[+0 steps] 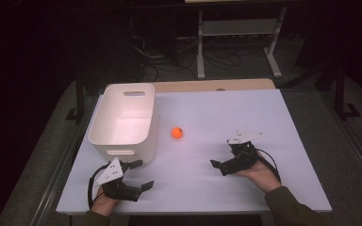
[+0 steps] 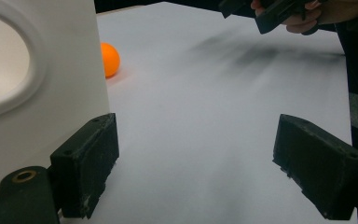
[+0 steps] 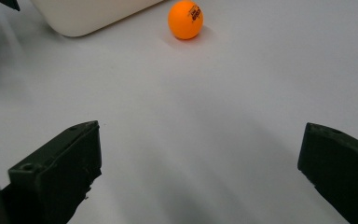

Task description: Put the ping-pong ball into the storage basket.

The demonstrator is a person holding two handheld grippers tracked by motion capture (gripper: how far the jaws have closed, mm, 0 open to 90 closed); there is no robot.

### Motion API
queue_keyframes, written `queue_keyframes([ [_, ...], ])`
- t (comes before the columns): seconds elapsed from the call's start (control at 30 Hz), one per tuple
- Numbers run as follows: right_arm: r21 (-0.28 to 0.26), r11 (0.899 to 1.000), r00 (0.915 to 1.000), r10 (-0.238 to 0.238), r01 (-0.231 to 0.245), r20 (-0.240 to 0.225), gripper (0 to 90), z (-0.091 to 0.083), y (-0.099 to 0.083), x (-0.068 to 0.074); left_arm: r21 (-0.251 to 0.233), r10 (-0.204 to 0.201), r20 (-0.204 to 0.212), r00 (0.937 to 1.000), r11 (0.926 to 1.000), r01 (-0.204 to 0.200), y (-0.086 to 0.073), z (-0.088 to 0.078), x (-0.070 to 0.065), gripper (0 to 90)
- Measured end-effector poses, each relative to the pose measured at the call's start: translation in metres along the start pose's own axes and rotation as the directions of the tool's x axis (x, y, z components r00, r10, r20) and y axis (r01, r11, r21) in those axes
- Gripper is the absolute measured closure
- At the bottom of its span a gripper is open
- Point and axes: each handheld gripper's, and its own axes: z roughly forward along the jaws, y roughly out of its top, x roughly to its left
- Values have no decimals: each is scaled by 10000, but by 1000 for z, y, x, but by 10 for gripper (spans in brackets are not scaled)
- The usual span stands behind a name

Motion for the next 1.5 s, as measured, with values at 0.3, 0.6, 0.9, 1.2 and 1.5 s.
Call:
queue_keyframes([
  [0.3, 38, 9999, 9999, -94, 94, -60, 0, 5, 5, 2, -2, 1, 5, 10000, 10000, -1, 0, 0, 0, 140],
  [0.6, 21, 9999, 9999, -123, 123, -118, 0, 9, 10, 2, 1, 10, 8, 10000, 10000, -10, 0, 0, 0, 140],
  [0.9, -21, 9998, 9997, -177, 177, -151, 0, 13, 16, 3, -6, 16, 2, 10000, 10000, -16, 0, 0, 0, 140],
  [1.2, -50, 9998, 9996, -207, 206, -207, 0, 18, 21, 4, 6, 1, 9, 10000, 10000, -1, 0, 0, 0, 140],
  [1.5, -26, 9996, 9993, -296, 296, -239, 0, 23, 25, 5, 12, -4, 11, 10000, 10000, 4, 0, 0, 0, 140],
])
